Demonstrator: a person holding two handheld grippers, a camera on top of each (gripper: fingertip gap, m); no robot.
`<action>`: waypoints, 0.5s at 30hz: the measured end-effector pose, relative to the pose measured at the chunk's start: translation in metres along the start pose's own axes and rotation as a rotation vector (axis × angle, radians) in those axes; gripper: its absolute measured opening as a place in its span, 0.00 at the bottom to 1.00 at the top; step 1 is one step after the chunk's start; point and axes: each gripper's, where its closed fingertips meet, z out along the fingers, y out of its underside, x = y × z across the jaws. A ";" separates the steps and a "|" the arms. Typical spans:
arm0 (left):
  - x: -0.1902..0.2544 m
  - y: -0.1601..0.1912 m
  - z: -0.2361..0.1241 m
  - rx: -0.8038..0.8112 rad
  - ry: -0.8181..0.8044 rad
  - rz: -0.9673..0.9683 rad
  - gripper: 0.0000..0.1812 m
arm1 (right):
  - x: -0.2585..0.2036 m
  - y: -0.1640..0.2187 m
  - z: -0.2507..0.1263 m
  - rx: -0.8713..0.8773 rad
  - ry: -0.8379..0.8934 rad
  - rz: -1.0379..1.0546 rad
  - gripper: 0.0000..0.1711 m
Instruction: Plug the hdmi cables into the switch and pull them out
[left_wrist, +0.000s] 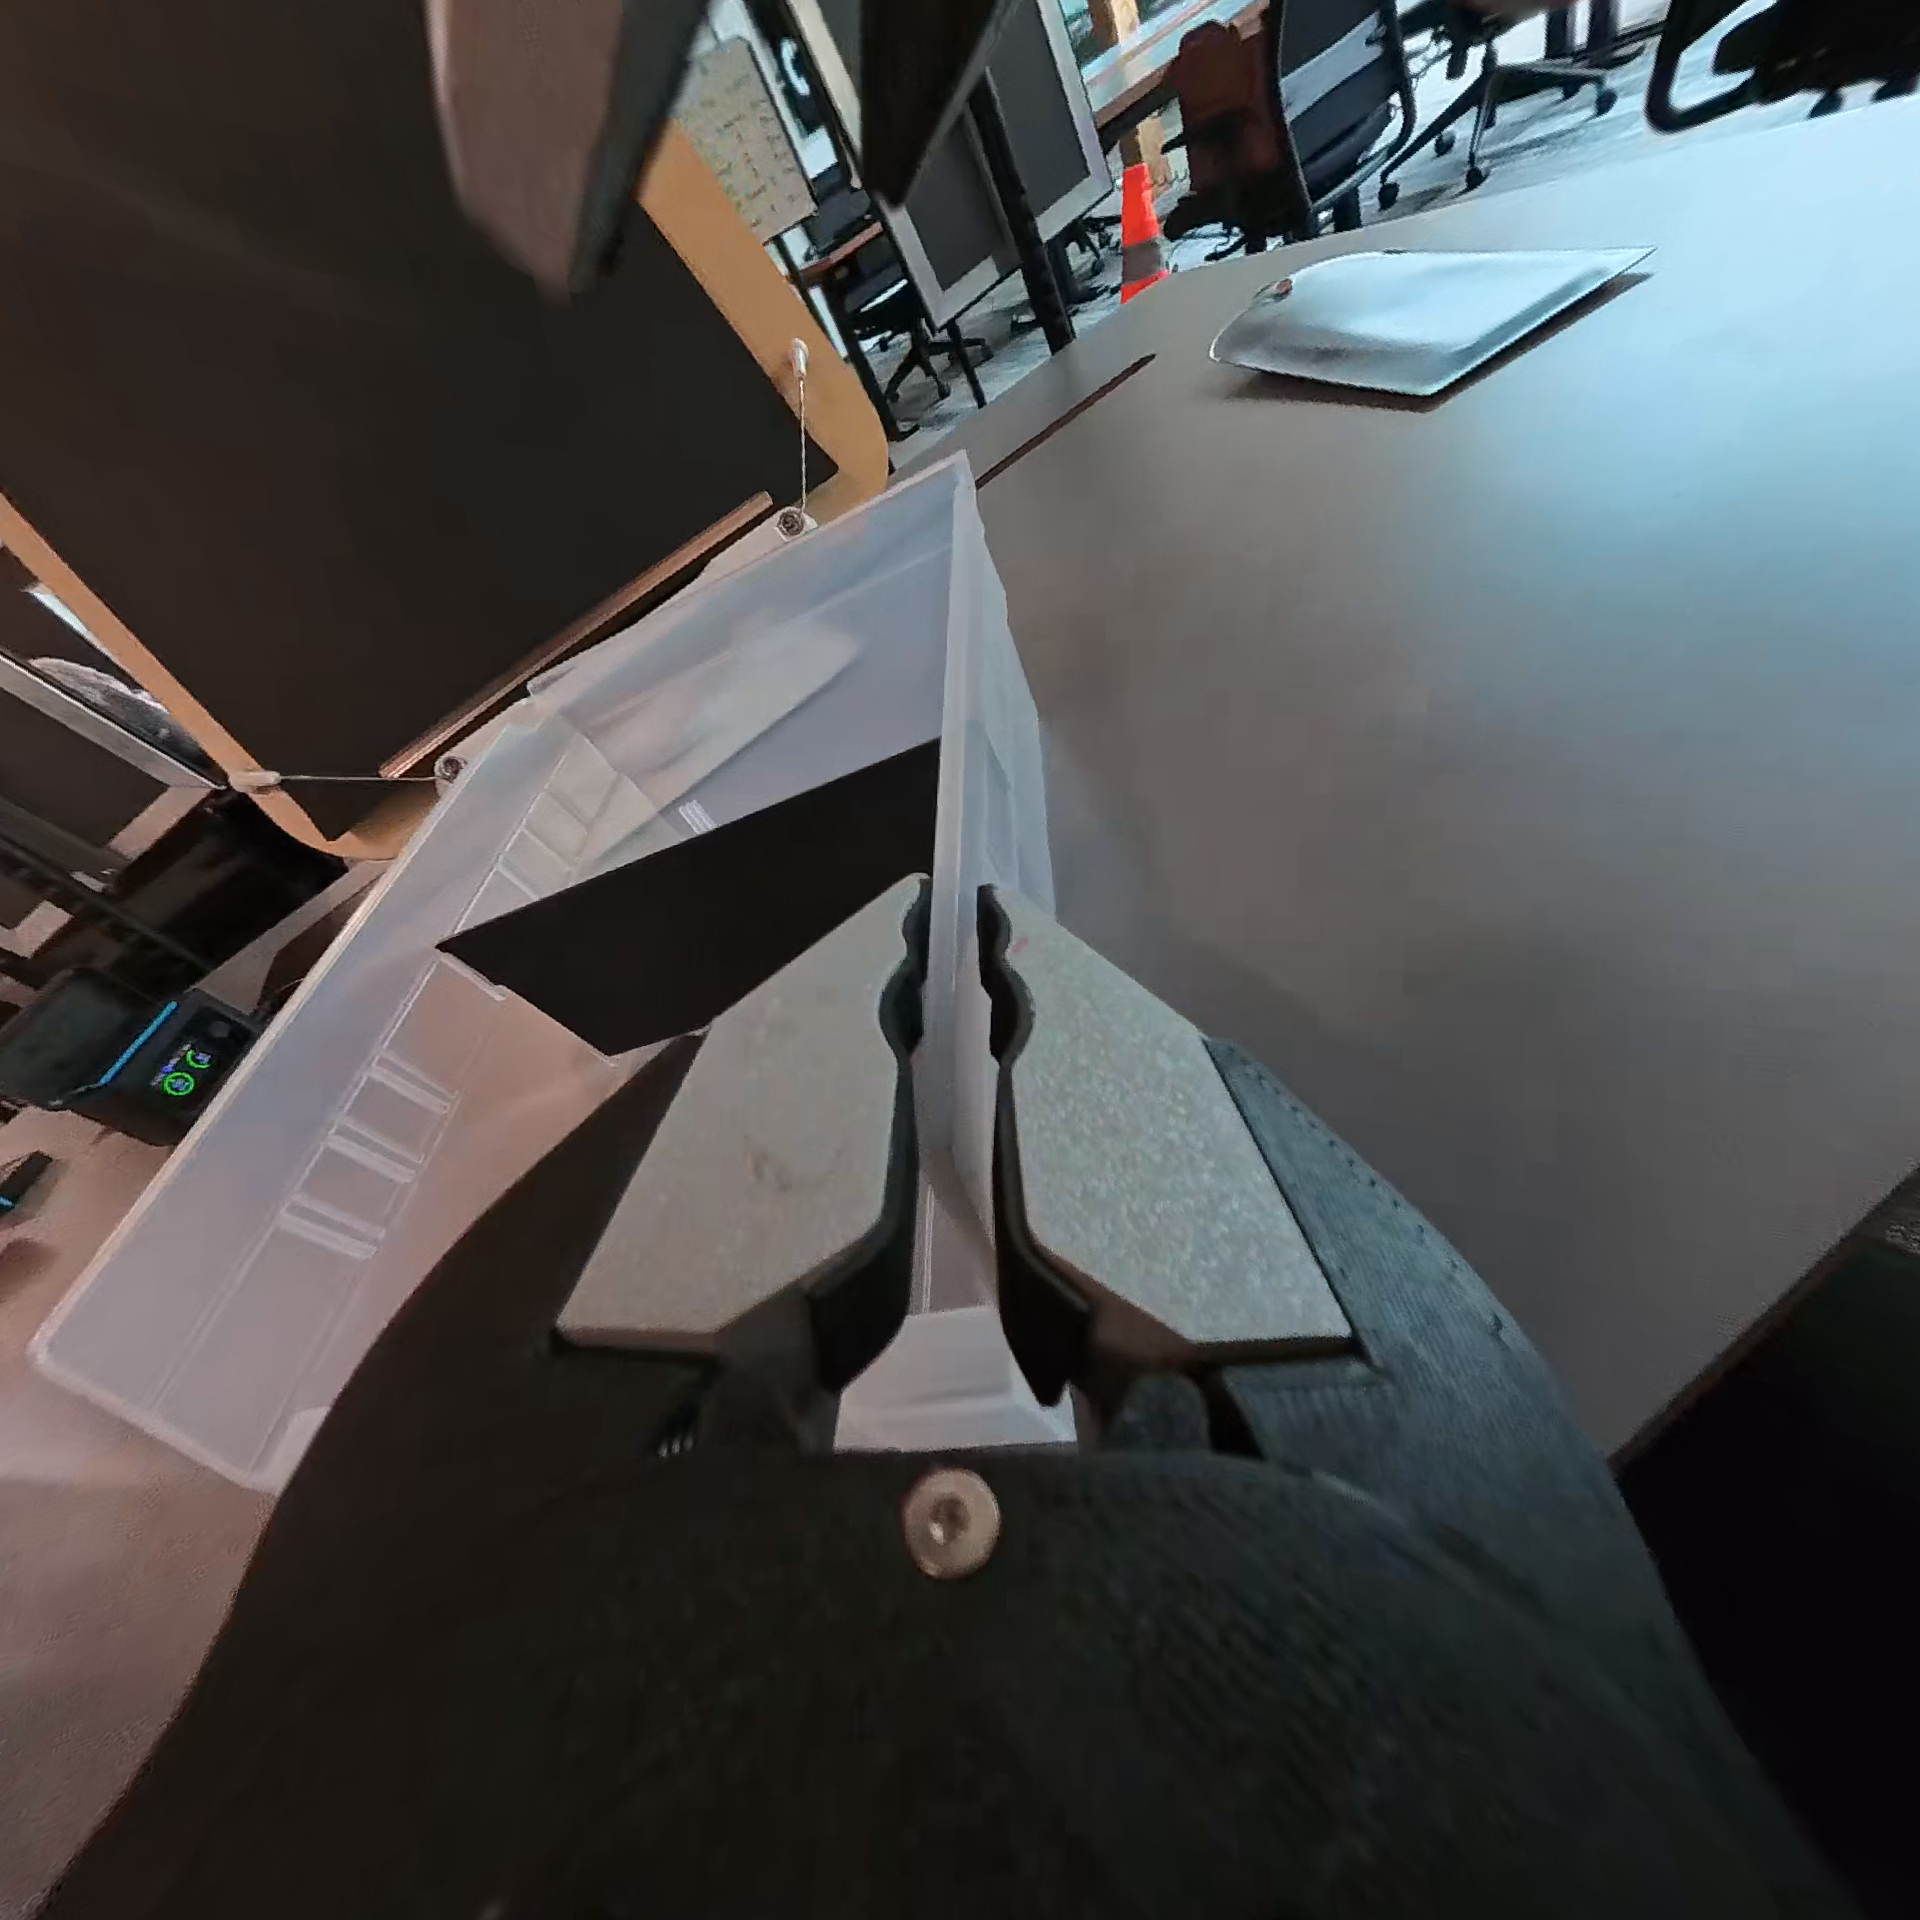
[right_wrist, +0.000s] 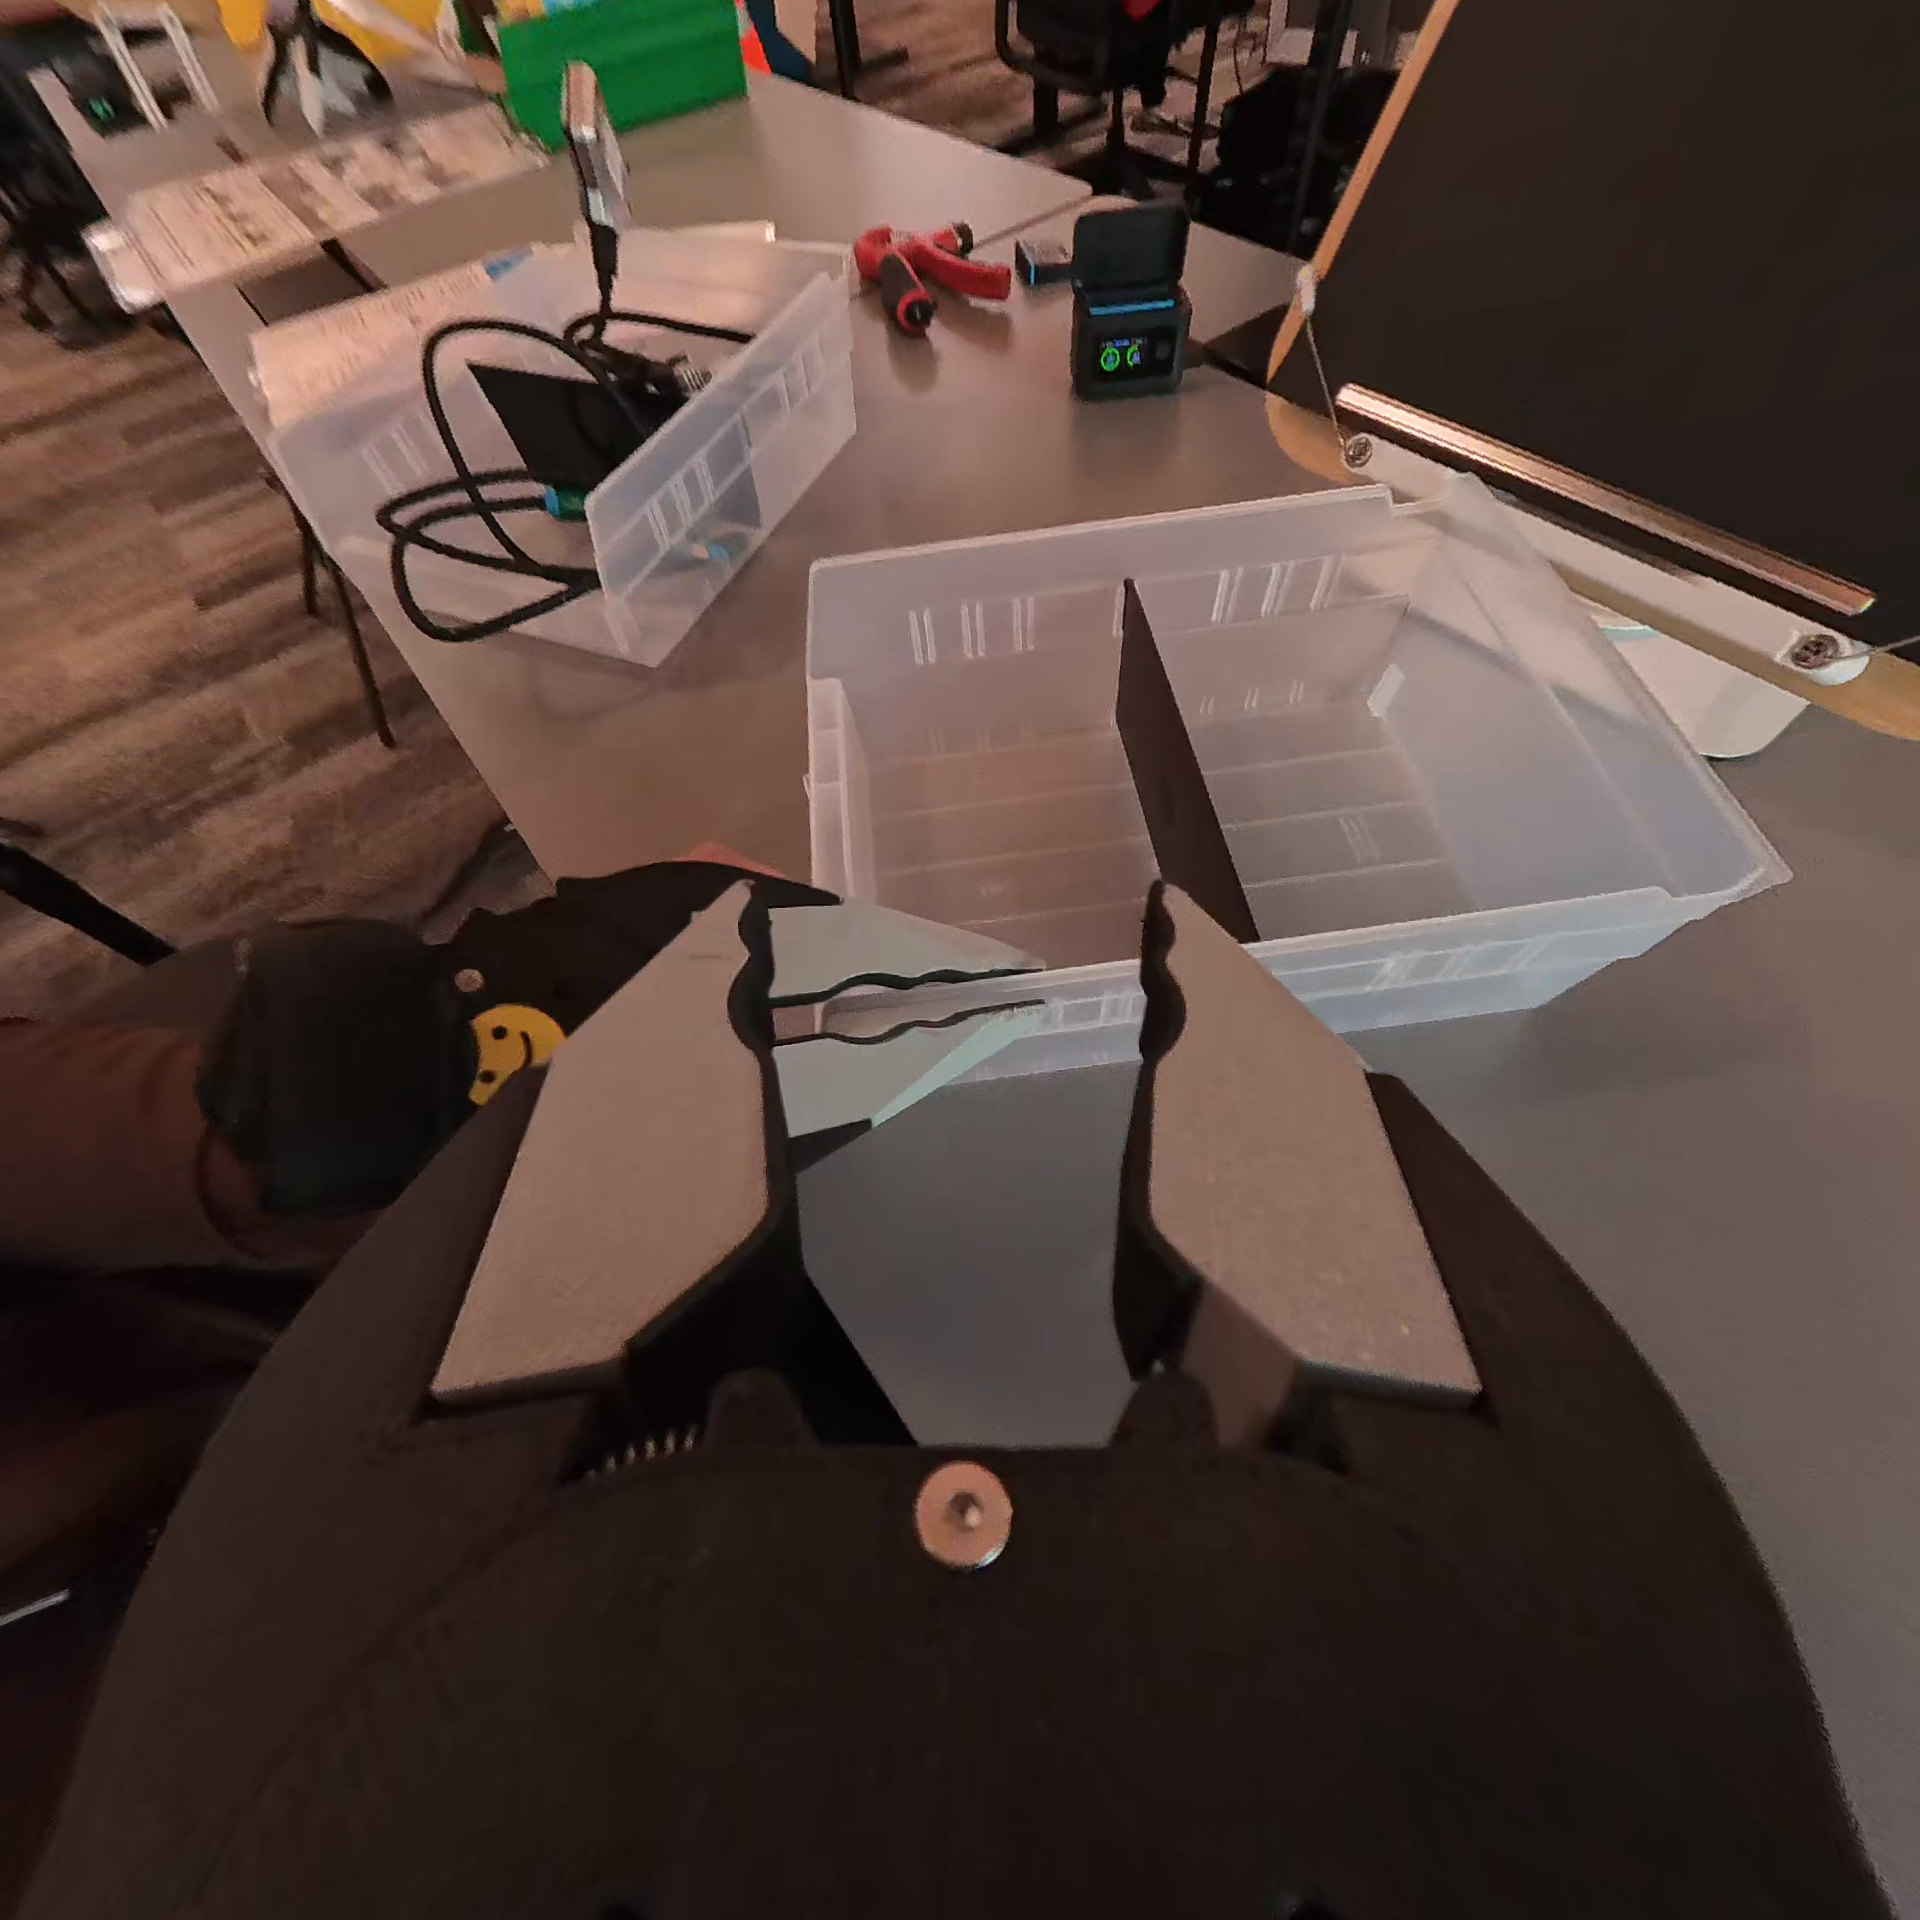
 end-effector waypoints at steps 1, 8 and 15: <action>0.000 -0.001 -0.001 0.007 -0.002 0.000 0.03 | -0.001 0.002 0.003 -0.014 0.008 -0.014 0.40; -0.001 -0.004 -0.004 0.020 -0.006 -0.009 0.02 | -0.005 0.007 0.016 -0.050 0.018 -0.041 0.40; -0.001 -0.004 -0.007 0.027 0.004 -0.013 0.02 | -0.007 0.006 0.024 -0.032 -0.006 -0.033 0.40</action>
